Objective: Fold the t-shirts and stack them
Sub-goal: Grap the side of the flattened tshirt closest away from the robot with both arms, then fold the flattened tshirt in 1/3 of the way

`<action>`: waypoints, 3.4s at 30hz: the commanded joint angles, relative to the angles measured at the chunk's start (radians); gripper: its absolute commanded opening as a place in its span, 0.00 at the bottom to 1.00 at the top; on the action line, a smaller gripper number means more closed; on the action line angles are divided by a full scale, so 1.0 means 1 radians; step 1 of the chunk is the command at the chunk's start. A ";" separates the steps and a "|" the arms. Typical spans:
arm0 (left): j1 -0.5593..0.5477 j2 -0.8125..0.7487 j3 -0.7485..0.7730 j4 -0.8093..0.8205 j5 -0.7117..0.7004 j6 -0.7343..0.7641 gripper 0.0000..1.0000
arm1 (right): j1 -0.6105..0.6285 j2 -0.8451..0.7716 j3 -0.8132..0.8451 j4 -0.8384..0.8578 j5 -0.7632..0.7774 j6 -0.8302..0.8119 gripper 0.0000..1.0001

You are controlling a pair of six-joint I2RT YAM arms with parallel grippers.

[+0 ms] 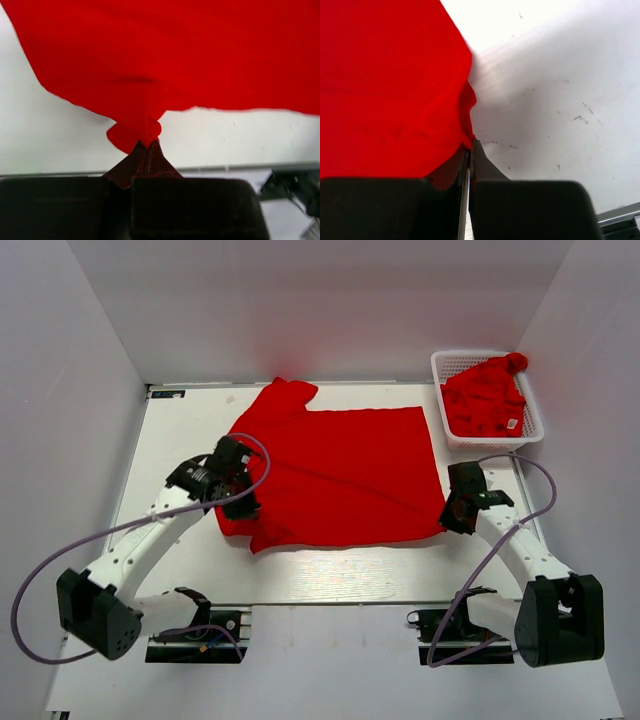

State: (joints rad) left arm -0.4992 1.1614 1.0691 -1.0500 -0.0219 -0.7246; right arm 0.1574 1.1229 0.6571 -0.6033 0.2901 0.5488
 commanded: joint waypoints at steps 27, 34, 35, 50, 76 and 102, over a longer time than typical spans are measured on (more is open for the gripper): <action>0.154 0.451 0.399 0.142 -0.329 0.198 0.00 | -0.004 0.356 0.389 0.001 0.139 -0.084 0.00; 0.185 0.471 0.456 0.153 -0.340 0.243 0.00 | -0.004 0.402 0.447 0.010 0.138 -0.093 0.00; 0.185 0.471 0.456 0.166 -0.340 0.243 0.00 | -0.002 0.409 0.449 0.010 0.135 -0.093 0.00; 0.235 0.713 0.589 0.263 -0.351 0.314 0.00 | -0.002 0.560 0.585 0.039 0.136 -0.118 0.00; 0.303 0.643 0.611 0.054 -0.371 0.269 1.00 | 0.013 0.391 0.537 0.065 -0.080 -0.194 0.90; 0.298 0.581 0.023 0.518 0.033 0.264 1.00 | 0.044 0.712 0.553 0.280 -0.227 -0.274 0.90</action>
State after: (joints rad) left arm -0.2054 1.7630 1.1061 -0.5575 0.0158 -0.4603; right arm 0.2070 1.8168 1.1625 -0.3820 0.0467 0.2790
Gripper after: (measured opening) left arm 0.997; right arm 0.904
